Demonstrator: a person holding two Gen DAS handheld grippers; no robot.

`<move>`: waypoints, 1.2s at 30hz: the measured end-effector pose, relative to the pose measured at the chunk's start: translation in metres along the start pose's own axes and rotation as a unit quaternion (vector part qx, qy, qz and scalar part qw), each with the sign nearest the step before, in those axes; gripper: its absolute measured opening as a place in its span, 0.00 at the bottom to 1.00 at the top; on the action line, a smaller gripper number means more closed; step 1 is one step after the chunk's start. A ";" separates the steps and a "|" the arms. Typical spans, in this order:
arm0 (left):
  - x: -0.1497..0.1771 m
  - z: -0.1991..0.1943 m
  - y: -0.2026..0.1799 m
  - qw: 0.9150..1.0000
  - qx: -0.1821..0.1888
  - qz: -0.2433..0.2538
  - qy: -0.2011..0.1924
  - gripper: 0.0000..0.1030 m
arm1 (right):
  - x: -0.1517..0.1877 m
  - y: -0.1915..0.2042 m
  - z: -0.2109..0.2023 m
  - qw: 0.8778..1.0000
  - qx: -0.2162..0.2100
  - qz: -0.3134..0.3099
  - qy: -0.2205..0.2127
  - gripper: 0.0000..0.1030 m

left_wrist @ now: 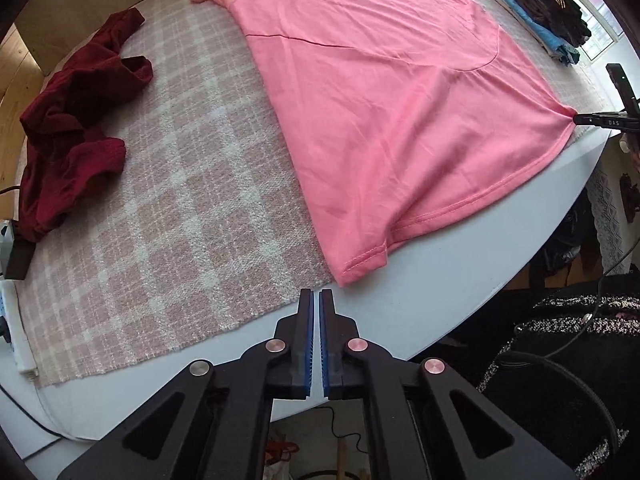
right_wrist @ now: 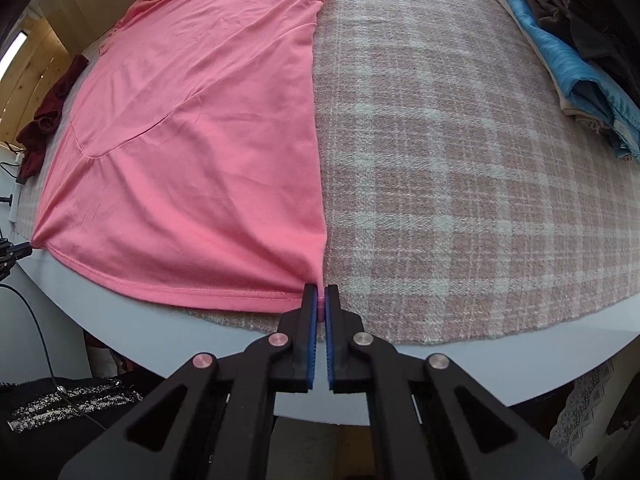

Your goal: Fold clothes

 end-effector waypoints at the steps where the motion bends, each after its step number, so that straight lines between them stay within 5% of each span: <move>1: -0.002 -0.002 0.005 1.000 -0.003 -0.008 -0.003 0.02 | 0.000 -0.002 0.000 1.000 -0.006 0.004 -0.001 0.04; 11: -0.014 -0.002 -0.055 0.996 0.028 0.089 -0.012 0.14 | -0.006 -0.013 0.000 1.000 0.000 0.014 0.001 0.04; 18: -0.028 0.004 -0.074 0.990 0.045 0.136 -0.014 0.13 | -0.008 -0.003 -0.029 0.998 0.041 -0.020 -0.038 0.22; 22: -0.051 0.017 -0.124 0.986 0.046 0.159 0.004 0.13 | -0.006 0.029 -0.019 0.997 0.020 -0.072 -0.029 0.22; 29: -0.053 0.023 -0.107 0.988 0.066 0.141 0.016 0.00 | -0.001 0.043 0.008 0.994 0.030 -0.101 0.003 0.22; 31: -0.049 0.021 -0.105 0.988 0.073 0.138 0.018 0.00 | -0.003 0.042 0.008 0.993 0.036 -0.111 0.010 0.06; 36: -0.038 0.009 -0.097 0.987 0.093 0.129 0.015 0.00 | -0.010 0.035 0.004 0.990 0.056 -0.125 0.025 0.04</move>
Point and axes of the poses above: each gripper's, at about its wrist camera, not at the fingertips, and z roughly the way its jaws point, y to its left, x to its underside, the point moved 3 cm from there along z, roughly the way its jaws point, and after that the axes turned 5 degrees about y, right-handed, at the moved point
